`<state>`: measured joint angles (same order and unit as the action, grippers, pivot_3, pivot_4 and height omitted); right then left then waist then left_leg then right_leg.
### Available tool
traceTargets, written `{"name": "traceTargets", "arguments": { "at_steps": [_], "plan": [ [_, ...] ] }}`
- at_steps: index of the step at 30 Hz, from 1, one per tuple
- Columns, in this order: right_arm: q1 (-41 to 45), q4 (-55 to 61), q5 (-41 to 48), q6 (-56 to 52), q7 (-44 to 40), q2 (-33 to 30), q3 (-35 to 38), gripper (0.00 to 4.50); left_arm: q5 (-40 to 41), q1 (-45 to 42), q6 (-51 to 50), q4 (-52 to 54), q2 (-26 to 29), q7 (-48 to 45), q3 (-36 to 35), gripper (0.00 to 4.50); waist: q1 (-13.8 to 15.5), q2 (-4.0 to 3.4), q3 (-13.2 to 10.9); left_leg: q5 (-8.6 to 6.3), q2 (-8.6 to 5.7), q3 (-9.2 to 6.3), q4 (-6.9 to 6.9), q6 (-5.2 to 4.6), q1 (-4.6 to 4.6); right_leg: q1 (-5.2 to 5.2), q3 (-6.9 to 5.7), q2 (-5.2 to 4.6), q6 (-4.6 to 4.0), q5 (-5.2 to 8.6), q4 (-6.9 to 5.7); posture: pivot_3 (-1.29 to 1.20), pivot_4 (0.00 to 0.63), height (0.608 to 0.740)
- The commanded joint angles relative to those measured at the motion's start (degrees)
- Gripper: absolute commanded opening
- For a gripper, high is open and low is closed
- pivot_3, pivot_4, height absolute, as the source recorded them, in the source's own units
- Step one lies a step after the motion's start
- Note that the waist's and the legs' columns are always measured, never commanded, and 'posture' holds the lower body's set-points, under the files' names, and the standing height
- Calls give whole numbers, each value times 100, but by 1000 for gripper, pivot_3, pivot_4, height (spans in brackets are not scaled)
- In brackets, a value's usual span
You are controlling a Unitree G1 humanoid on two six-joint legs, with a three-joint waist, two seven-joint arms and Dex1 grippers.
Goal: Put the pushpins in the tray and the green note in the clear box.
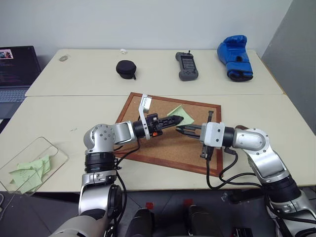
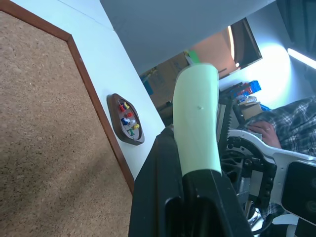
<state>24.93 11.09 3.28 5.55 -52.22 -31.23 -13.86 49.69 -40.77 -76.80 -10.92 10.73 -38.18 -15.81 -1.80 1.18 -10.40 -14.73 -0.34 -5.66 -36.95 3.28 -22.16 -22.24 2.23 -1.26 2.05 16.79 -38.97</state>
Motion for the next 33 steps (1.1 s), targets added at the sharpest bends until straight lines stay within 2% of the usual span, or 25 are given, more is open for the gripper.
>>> {"name": "traceTargets", "arguments": {
  "at_steps": [1,13,26,31,33],
  "plan": [
    [106,251,112,-156,17,53,37,0,59,-115,120,73,34,-32,118,36,0,0,0,0,0,0,0,0,0,0,0,0,0,0,0,0,150,740],
    [83,941,1104,-1716,17,169,218,0,12,-39,355,44,206,-185,394,36,-1,0,0,0,1,-2,0,0,0,0,0,0,0,0,0,0,150,740],
    [95,1083,1524,-2585,360,174,617,0,-23,35,479,216,380,-339,673,36,2,0,0,0,-1,-1,0,0,0,-1,1,-1,0,0,-1,0,150,740],
    [-377,1313,1913,-3392,835,-53,1519,0,-351,149,983,627,670,-602,1152,36,12,0,0,0,0,-3,1,0,-1,-1,0,-1,0,0,-1,0,150,740],
    [-817,1470,1942,-3684,1008,-247,1901,0,-706,172,1510,999,757,-658,1522,36,41,0,0,0,-2,-3,3,0,-4,0,1,-3,-1,0,1,0,150,740]
  ]
}}
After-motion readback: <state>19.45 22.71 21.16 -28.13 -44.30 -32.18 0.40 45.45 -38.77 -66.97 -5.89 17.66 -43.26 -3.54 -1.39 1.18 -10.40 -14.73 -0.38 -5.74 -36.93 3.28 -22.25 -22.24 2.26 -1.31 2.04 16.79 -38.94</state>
